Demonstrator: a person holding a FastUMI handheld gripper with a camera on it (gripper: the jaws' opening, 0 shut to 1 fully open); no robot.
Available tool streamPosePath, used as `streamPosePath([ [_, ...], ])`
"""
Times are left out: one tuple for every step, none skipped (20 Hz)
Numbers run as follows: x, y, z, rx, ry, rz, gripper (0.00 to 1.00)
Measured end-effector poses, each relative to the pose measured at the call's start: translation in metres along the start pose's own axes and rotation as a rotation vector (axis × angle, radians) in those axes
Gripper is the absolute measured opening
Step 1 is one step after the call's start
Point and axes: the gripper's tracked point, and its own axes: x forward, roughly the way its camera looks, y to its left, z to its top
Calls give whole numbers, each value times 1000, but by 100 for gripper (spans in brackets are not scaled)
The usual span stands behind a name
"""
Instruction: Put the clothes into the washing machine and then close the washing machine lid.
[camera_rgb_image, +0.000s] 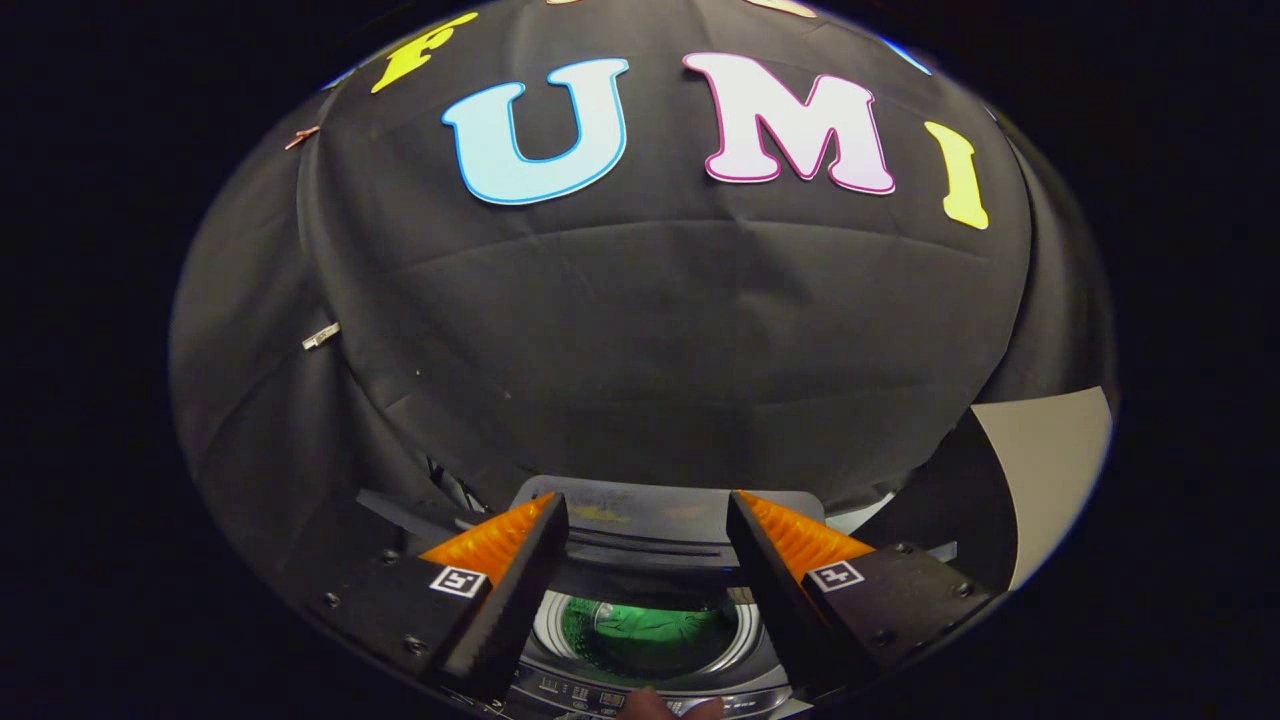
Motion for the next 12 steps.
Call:
streamPosePath([
  [-2, 0, -4, 1, -1, 5, 100],
  [-4, 0, -7, 6, 2, 9, 100],
  [-6, 0, -12, 10, 12, 12, 100],
  [-7, 1, -17, 13, 21, 15, 100],
  [-7, 1, -24, 16, 34, 19, 100],
  [-6, 2, -33, 21, 54, 22, 100],
  [-6, 0, -47, 16, 89, 16, 100],
  [-7, -4, -61, 1, 133, 13, 99],
  [-7, -3, -75, -2, 154, 23, 100],
  [-6, -3, -83, 4, 153, 30, 100],
  [-7, -2, -86, 9, 136, 36, 100],
  [-11, 2, -87, 8, 114, 43, 100],
])
